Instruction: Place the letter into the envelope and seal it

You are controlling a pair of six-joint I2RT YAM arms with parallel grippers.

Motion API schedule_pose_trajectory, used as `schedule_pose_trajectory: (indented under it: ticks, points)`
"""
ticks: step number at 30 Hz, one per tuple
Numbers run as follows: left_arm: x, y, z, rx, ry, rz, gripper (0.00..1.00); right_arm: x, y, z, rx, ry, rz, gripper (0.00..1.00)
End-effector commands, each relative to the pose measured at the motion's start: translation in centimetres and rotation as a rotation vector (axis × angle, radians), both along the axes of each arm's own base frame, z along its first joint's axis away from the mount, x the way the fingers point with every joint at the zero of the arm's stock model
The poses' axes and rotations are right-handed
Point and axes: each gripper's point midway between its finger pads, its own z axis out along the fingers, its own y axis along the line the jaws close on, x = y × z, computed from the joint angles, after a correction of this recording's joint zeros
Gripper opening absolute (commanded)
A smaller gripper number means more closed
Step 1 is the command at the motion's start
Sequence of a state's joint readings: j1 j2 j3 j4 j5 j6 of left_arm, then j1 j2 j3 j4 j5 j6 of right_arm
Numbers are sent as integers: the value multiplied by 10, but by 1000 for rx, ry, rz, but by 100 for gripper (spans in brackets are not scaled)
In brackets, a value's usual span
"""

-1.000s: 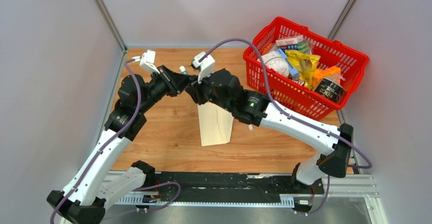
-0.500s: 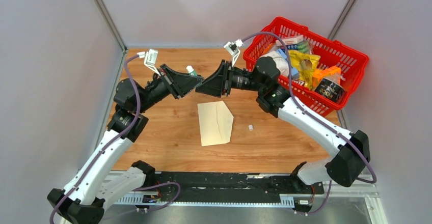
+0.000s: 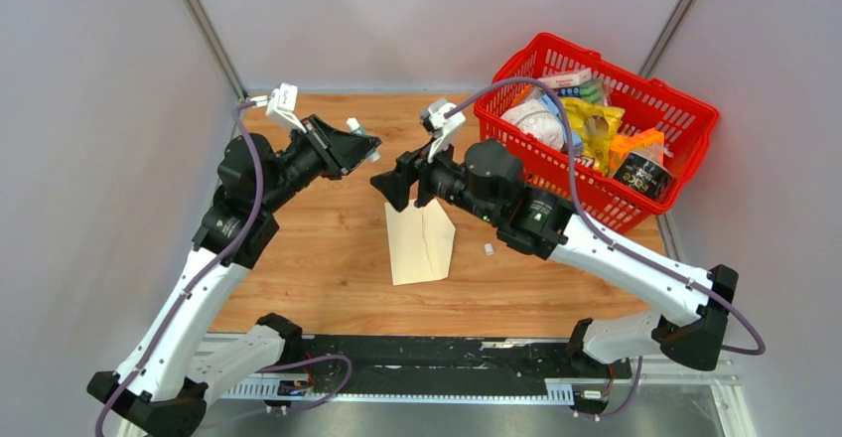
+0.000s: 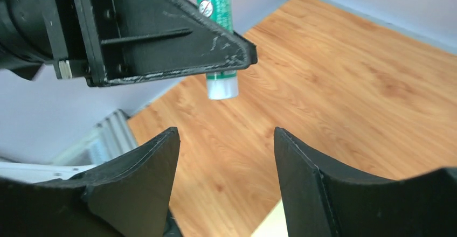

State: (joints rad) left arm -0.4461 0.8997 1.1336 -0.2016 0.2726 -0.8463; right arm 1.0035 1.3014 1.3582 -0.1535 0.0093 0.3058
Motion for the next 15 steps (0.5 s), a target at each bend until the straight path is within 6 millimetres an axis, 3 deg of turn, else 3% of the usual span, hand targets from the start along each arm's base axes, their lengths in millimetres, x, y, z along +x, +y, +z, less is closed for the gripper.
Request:
schedule_pose_trajectory:
  ticks: [1,10,13,15]
  points:
    - [9,7,-5,16,76,61,0,26,-17,3,-168,-162,-238,68]
    - [9,0,-9,0,103,30,0,40,5,13,-276,-262,-350,64]
    - [8,-3,-8,-3,102,13,0,46,11,10,-312,-268,-358,57]
    - [8,-3,-10,3,103,9,0,47,13,13,-313,-271,-360,46]
